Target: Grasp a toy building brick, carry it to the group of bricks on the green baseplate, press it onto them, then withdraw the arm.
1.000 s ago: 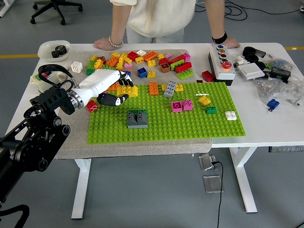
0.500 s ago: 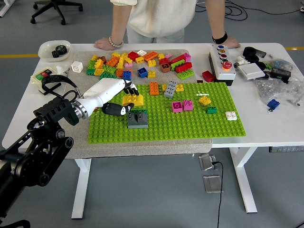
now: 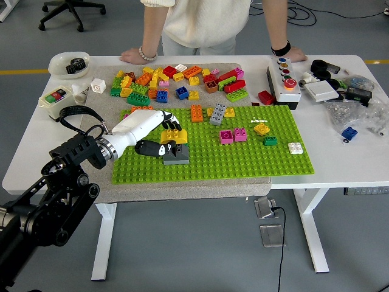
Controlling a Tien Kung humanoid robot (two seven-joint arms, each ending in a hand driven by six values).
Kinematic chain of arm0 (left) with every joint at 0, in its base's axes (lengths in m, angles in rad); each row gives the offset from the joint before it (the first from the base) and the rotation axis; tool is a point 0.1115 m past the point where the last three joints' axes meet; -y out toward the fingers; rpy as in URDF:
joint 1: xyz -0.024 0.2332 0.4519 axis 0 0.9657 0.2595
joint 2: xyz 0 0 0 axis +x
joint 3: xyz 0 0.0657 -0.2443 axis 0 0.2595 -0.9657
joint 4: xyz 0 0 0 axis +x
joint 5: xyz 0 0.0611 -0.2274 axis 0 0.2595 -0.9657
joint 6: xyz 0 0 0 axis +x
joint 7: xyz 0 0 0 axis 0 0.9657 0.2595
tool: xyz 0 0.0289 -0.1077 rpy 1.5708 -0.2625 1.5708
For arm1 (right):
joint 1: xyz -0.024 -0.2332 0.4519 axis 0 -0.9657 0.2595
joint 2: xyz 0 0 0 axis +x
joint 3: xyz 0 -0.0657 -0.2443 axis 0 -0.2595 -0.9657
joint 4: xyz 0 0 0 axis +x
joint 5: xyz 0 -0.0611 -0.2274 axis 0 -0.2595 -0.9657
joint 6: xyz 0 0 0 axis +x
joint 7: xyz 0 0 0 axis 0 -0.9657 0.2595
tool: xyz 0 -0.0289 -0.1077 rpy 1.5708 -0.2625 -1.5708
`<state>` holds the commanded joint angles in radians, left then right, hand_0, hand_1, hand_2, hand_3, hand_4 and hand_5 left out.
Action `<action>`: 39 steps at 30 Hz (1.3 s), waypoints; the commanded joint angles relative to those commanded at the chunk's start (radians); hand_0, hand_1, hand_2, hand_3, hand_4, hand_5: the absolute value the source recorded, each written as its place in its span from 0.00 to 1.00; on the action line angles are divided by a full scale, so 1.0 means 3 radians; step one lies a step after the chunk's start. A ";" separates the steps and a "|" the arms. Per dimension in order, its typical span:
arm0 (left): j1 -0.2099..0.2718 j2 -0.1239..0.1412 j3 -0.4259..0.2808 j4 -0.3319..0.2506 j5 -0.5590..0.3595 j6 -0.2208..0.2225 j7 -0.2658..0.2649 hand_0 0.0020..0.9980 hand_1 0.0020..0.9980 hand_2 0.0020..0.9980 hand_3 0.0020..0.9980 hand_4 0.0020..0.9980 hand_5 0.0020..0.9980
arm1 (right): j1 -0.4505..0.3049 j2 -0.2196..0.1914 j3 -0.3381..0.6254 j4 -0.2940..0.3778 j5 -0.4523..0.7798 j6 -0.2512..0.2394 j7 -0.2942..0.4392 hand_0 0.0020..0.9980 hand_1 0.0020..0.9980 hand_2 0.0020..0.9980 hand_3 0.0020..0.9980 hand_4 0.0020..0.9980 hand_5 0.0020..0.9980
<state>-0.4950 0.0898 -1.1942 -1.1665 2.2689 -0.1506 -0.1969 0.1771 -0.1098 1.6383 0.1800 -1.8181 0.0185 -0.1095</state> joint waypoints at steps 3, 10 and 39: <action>0.0001 -0.0007 0.0000 0.0013 0.0000 0.0008 -0.0006 0.63 0.62 0.54 0.53 0.44 0.00 | 0.0003 0.0003 -0.0005 0.0000 0.0007 -0.0001 0.0002 0.74 0.63 0.68 0.61 0.82 0.52; 0.0021 -0.0014 0.0039 0.0047 0.0000 0.0057 -0.0038 0.63 0.62 0.55 0.54 0.44 0.00 | -0.0002 0.0011 -0.0006 0.0000 0.0009 0.0000 0.0001 0.74 0.64 0.68 0.61 0.82 0.52; -0.0001 -0.0025 0.0095 0.0195 0.0000 0.0130 -0.0105 0.65 0.62 0.55 0.54 0.48 0.02 | -0.0007 0.0029 -0.0021 0.0000 0.0023 0.0000 0.0000 0.74 0.64 0.68 0.61 0.82 0.52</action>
<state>-0.4951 0.0824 -1.1658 -1.1080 2.2689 -0.1116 -0.2284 0.1749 -0.1009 1.6320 0.1800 -1.8113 0.0186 -0.1094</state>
